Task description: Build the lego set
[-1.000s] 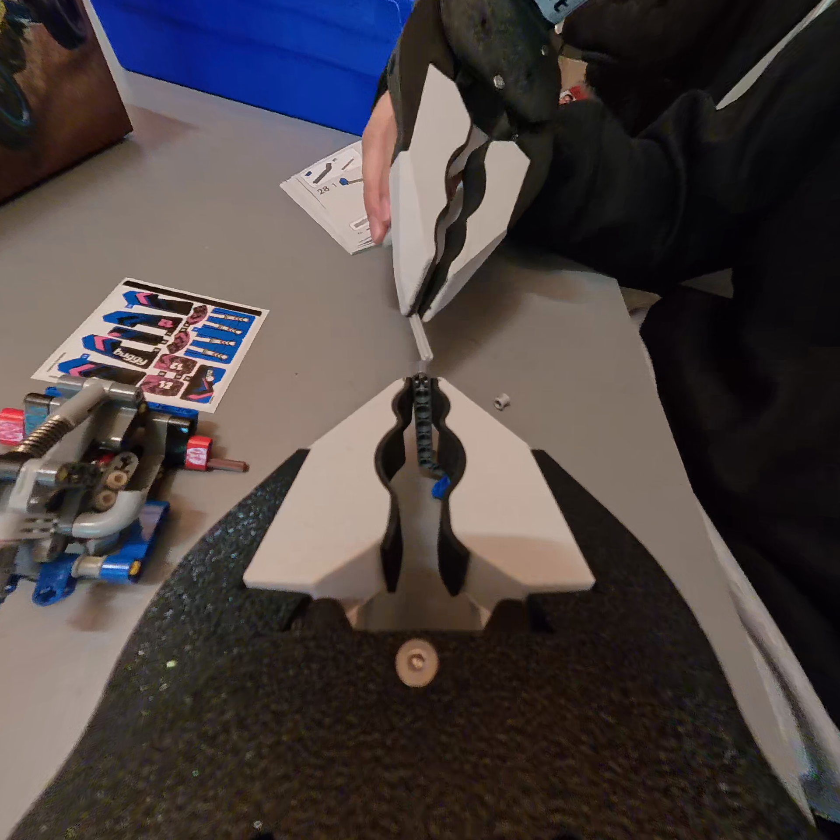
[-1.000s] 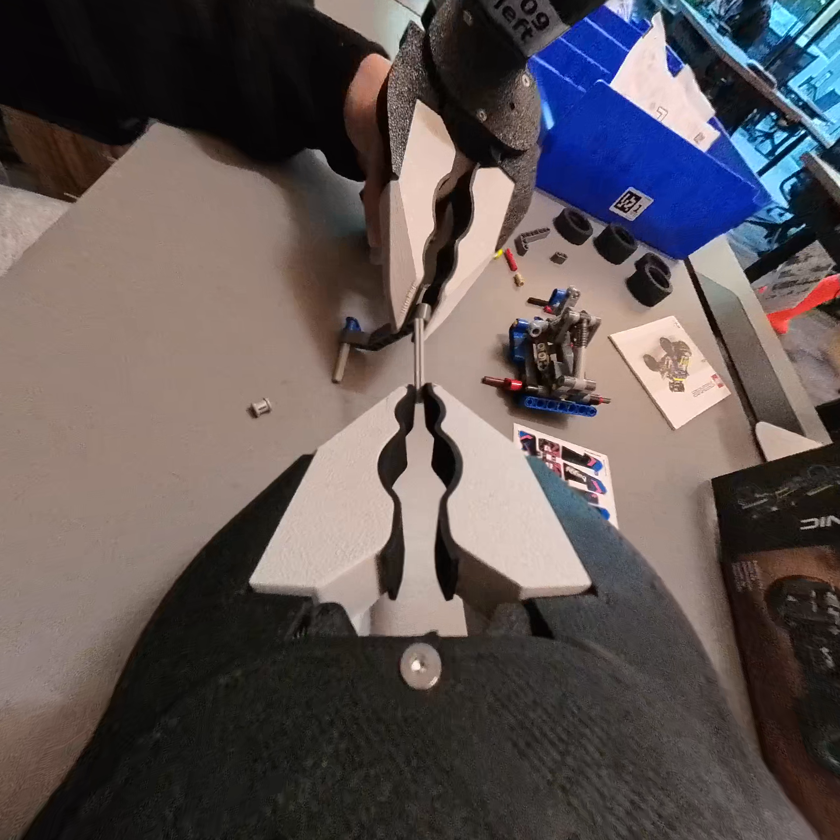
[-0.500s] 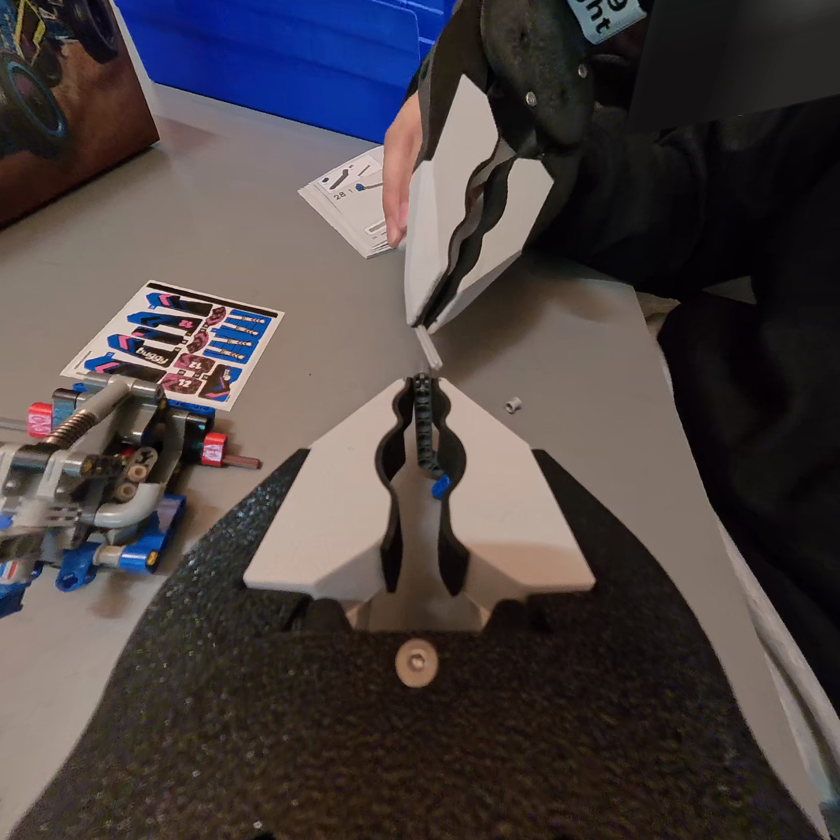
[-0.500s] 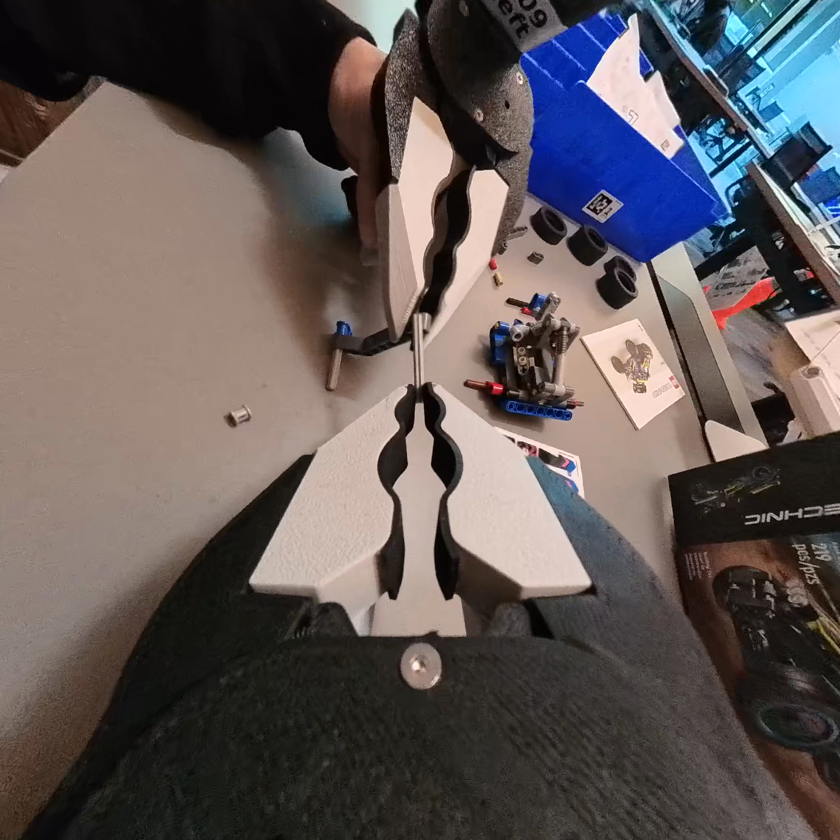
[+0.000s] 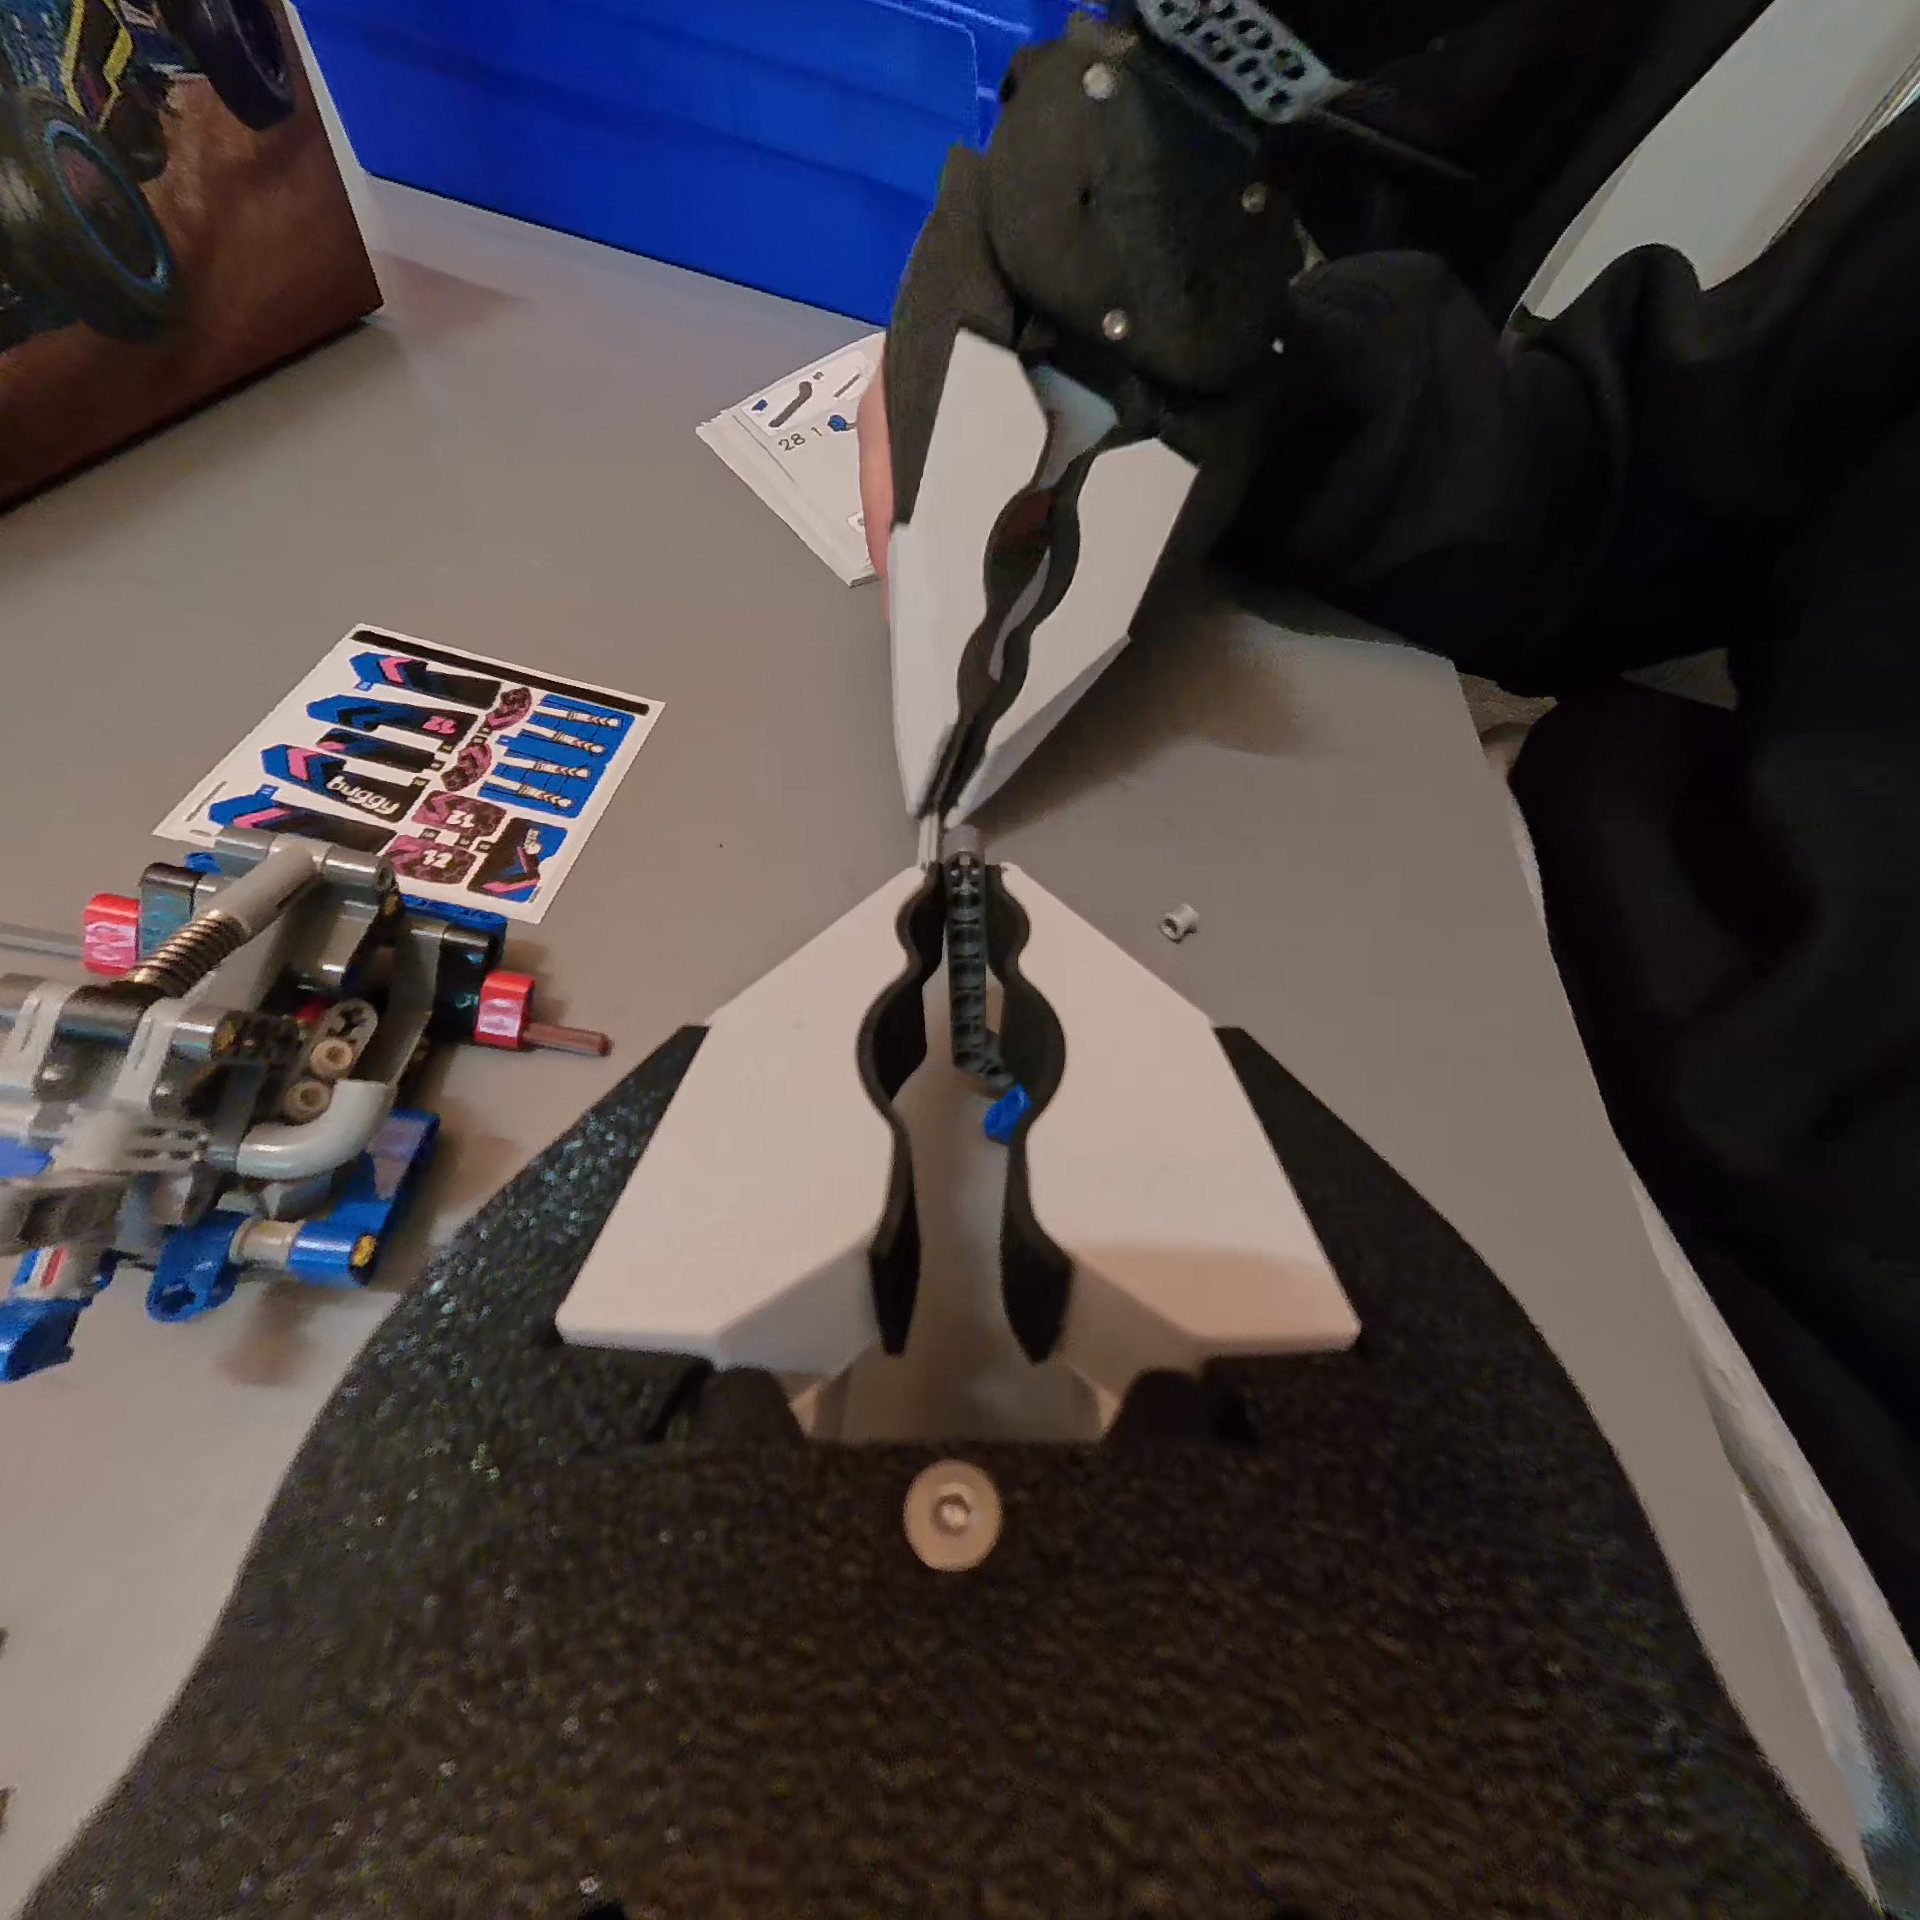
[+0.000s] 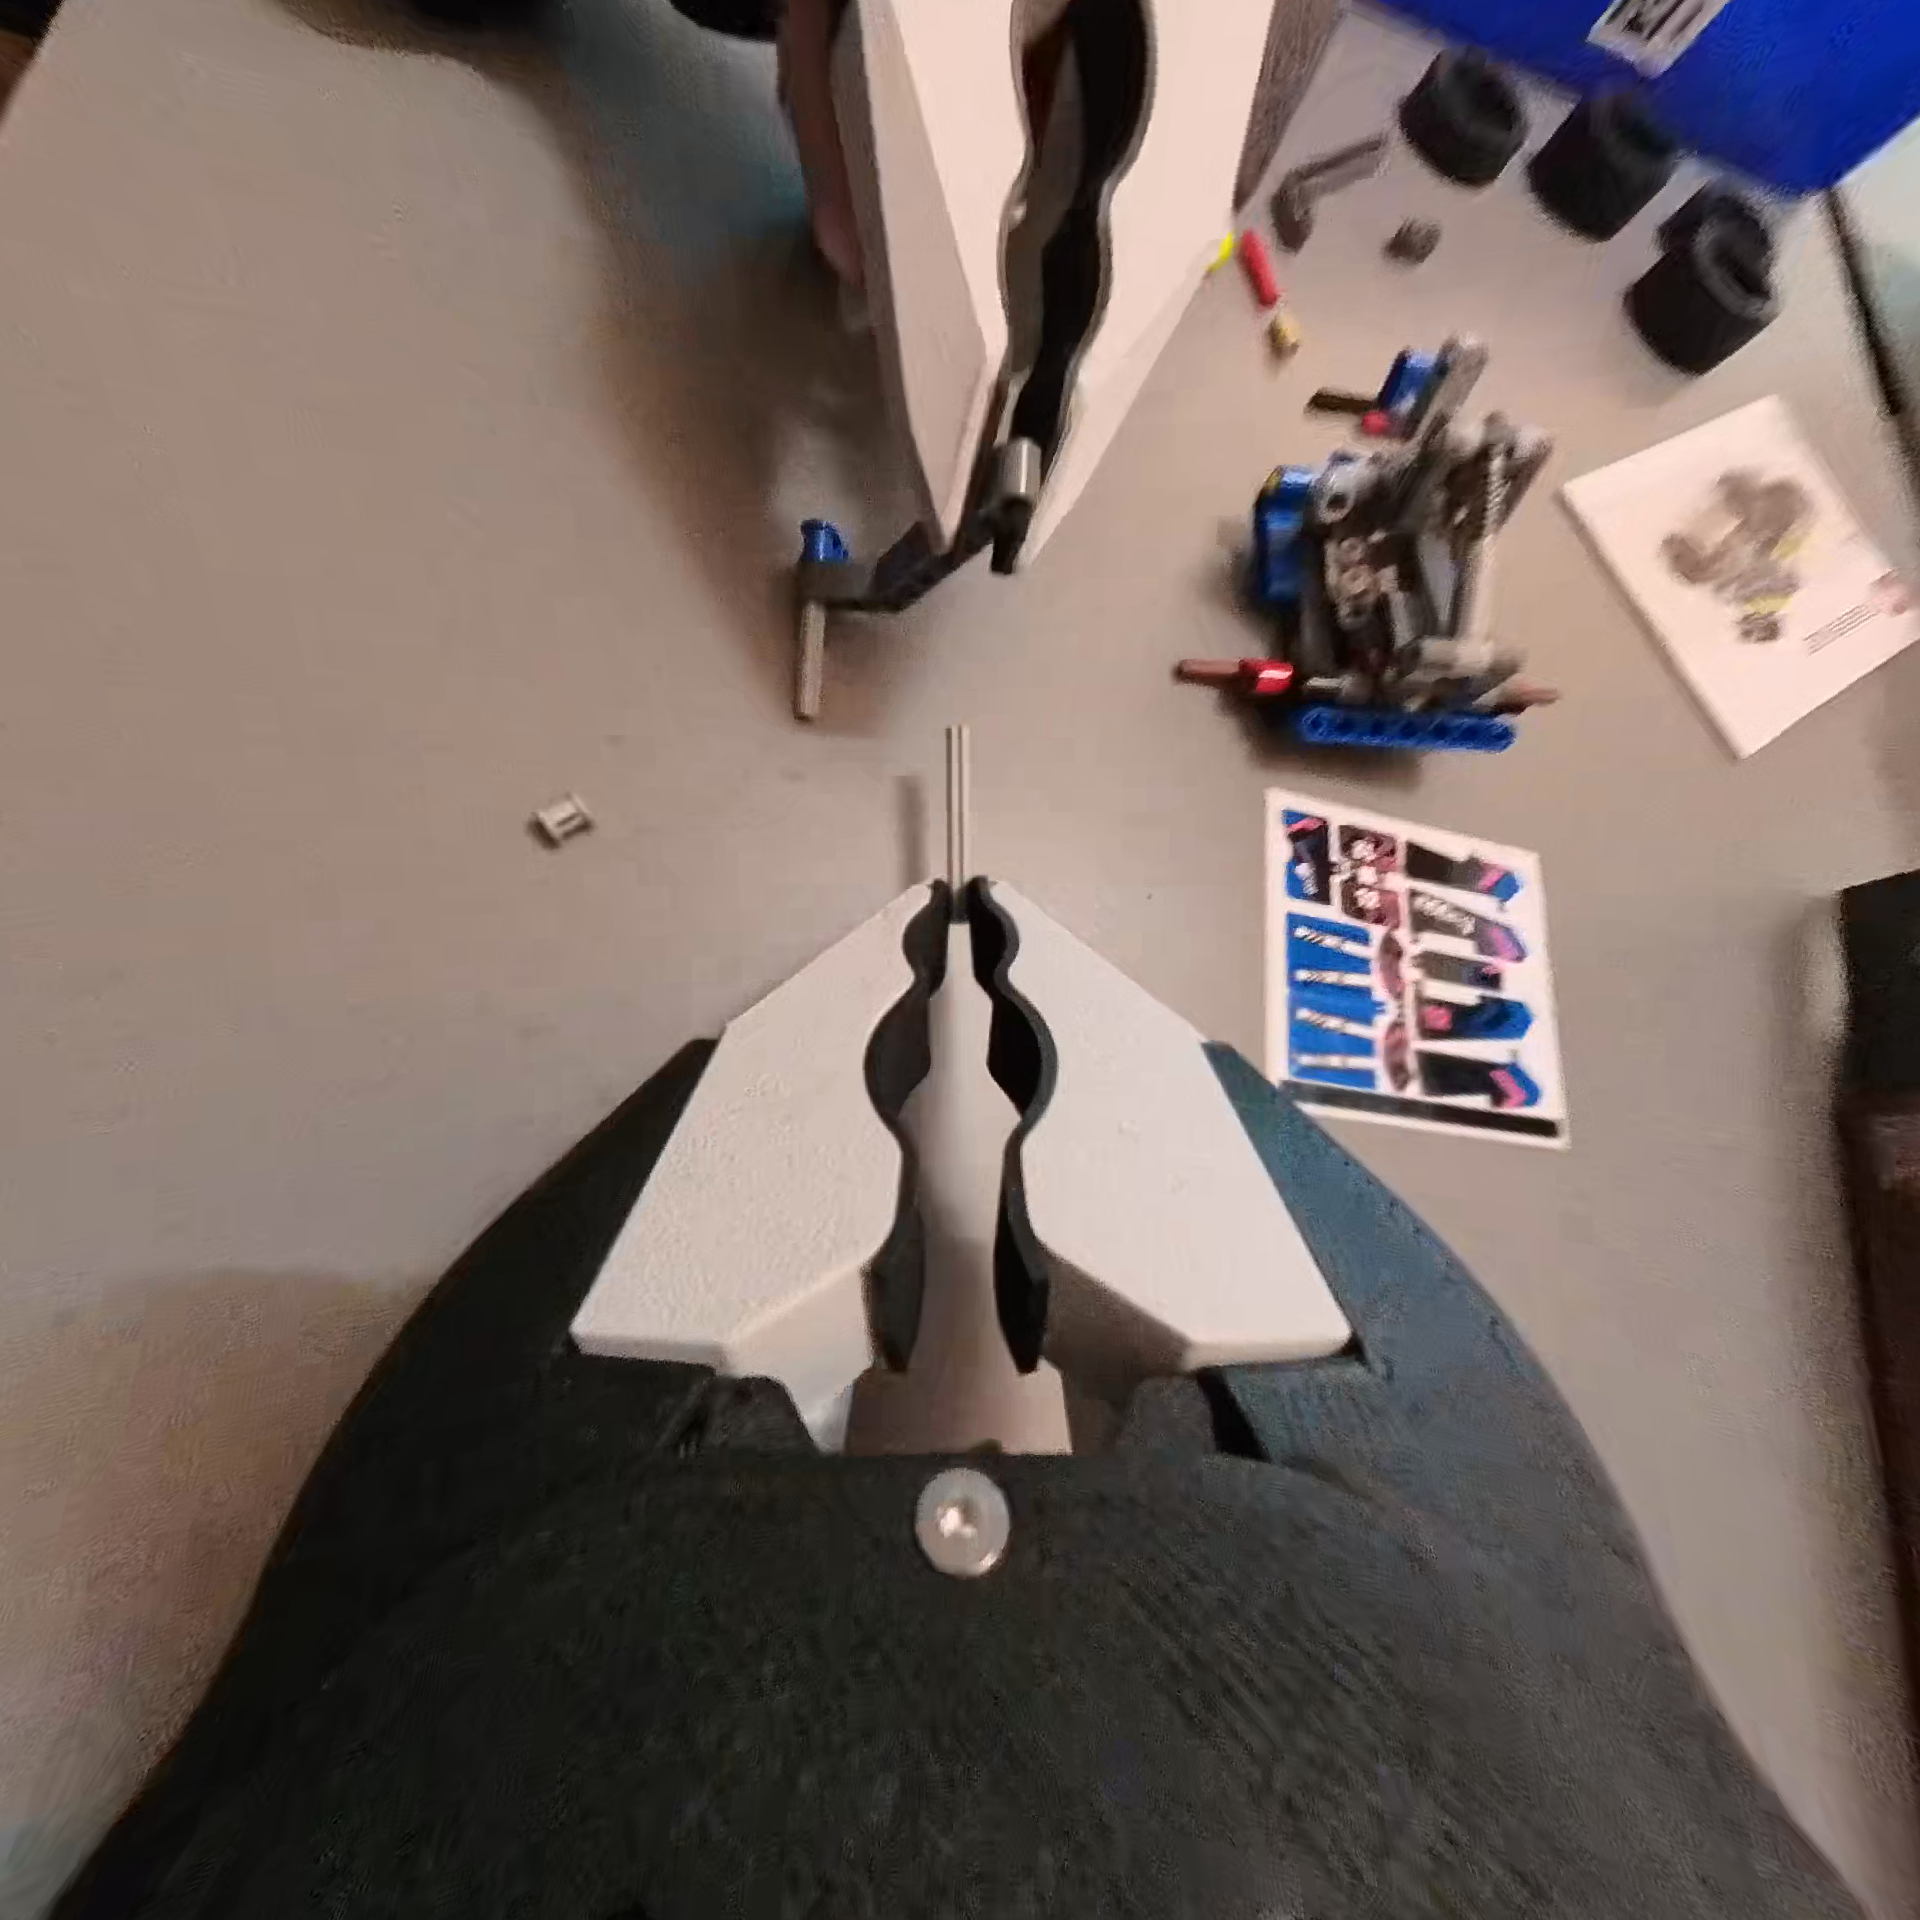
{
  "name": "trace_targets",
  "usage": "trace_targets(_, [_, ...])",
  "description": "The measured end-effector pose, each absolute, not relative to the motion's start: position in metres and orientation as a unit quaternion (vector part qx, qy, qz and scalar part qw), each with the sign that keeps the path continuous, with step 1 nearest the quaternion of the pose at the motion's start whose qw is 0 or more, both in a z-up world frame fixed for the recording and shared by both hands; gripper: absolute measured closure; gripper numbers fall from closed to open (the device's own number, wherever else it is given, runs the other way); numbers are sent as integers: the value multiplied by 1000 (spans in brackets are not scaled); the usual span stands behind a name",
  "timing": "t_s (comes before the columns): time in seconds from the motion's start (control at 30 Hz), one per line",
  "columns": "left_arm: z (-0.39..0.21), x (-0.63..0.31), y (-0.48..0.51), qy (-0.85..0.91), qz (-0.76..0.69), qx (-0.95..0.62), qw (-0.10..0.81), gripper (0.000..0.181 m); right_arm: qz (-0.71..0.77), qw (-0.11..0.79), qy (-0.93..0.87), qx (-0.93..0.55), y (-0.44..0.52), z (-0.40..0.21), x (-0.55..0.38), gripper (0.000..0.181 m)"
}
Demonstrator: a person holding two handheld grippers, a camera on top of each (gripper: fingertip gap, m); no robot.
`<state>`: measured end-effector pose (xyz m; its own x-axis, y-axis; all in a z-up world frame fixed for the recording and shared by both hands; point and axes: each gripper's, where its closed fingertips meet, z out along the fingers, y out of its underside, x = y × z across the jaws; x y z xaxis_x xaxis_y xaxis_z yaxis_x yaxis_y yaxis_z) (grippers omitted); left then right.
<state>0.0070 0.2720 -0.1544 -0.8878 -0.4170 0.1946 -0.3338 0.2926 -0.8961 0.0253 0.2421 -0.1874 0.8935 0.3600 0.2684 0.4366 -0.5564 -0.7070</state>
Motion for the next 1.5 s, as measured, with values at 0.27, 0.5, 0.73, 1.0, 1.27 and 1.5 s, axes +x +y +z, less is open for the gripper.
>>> trace_targets(0.27, [-154, 6, 272, 803, -548, -234, 32, 177, 37, 403, -176, -897, 241, -200, 19, 167])
trace_targets(0.5, [-155, 5, 272, 803, -548, -232, 27, 177, 52, 409, -146, -899, 249, -201, 18, 179])
trace_targets(0.73, [-155, 7, 273, 801, -546, -242, 30, 177, 42, 413, -173, -893, 248, -201, 14, 179])
trace_targets(1.0, [-156, 11, 281, 793, -547, -267, 23, 176, -74, 546, -199, -811, 269, -149, 16, 178])
trace_targets(1.27, [-156, 9, 281, 794, -547, -264, 19, 176, -115, 535, -211, -810, 273, -153, 19, 178])
trace_targets(1.5, [-155, 9, 281, 792, -550, -265, 14, 177, -162, 536, -249, -790, 273, -146, 17, 179])
